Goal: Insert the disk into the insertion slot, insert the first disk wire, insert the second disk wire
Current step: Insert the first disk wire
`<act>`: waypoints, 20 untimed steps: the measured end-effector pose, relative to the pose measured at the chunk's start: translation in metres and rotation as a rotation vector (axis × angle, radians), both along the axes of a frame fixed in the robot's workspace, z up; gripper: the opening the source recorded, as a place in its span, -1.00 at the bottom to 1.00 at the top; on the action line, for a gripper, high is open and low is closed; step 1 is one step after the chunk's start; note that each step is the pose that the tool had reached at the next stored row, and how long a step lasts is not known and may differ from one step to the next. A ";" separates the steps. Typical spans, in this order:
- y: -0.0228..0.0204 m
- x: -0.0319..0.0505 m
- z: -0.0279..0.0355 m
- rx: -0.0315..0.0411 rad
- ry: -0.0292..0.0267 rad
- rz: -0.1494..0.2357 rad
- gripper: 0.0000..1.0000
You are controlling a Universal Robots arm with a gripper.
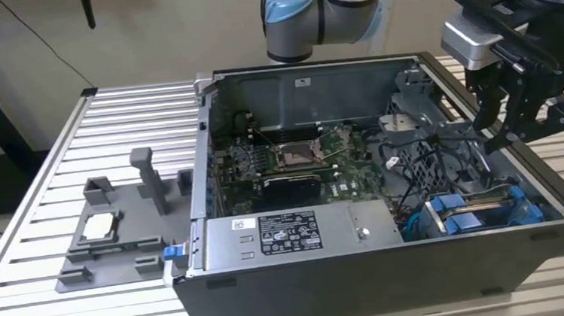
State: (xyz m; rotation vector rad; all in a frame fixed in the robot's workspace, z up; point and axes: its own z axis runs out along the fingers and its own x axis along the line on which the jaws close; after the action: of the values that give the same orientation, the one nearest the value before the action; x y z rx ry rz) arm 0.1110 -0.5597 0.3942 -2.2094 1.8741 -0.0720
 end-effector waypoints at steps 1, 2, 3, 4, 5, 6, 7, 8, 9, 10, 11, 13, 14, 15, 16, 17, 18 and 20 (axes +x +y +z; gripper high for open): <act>-0.0008 0.0000 -0.0003 -0.0001 -0.0003 0.004 -0.23; -0.0018 0.0000 -0.0006 -0.0003 -0.0003 0.007 -0.23; -0.0028 0.0000 -0.0010 -0.0003 -0.0004 0.010 -0.23; -0.0037 0.0000 -0.0014 -0.0005 -0.0004 0.013 -0.23; -0.0045 0.0000 -0.0019 -0.0007 -0.0007 0.016 -0.23; -0.0046 0.0000 -0.0028 -0.0009 -0.0018 0.019 -0.23; -0.0046 0.0001 -0.0035 -0.0020 -0.0028 0.020 -0.23; -0.0046 0.0001 -0.0041 -0.0028 -0.0036 0.021 -0.23; -0.0046 0.0000 -0.0050 -0.0033 -0.0047 0.021 -0.23; -0.0046 0.0000 -0.0058 -0.0040 -0.0062 0.022 -0.23; -0.0046 0.0000 -0.0062 -0.0053 -0.0072 0.023 -0.27; -0.0047 0.0000 -0.0065 -0.0085 -0.0076 0.024 -0.40; -0.0047 0.0000 -0.0065 -0.0100 -0.0076 0.024 -0.53; -0.0047 0.0000 -0.0064 -0.0114 -0.0076 0.024 -0.62; -0.0047 0.0000 -0.0064 -0.0127 -0.0076 0.024 -0.62; -0.0047 0.0000 -0.0064 -0.0139 -0.0075 0.024 -0.62; -0.0047 0.0000 -0.0064 -0.0154 -0.0072 0.024 -0.62; -0.0047 -0.0001 -0.0063 -0.0155 -0.0069 0.024 -0.62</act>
State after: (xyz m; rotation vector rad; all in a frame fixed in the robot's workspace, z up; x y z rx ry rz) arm 0.1110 -0.5644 0.3879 -2.2381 1.8497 -0.0902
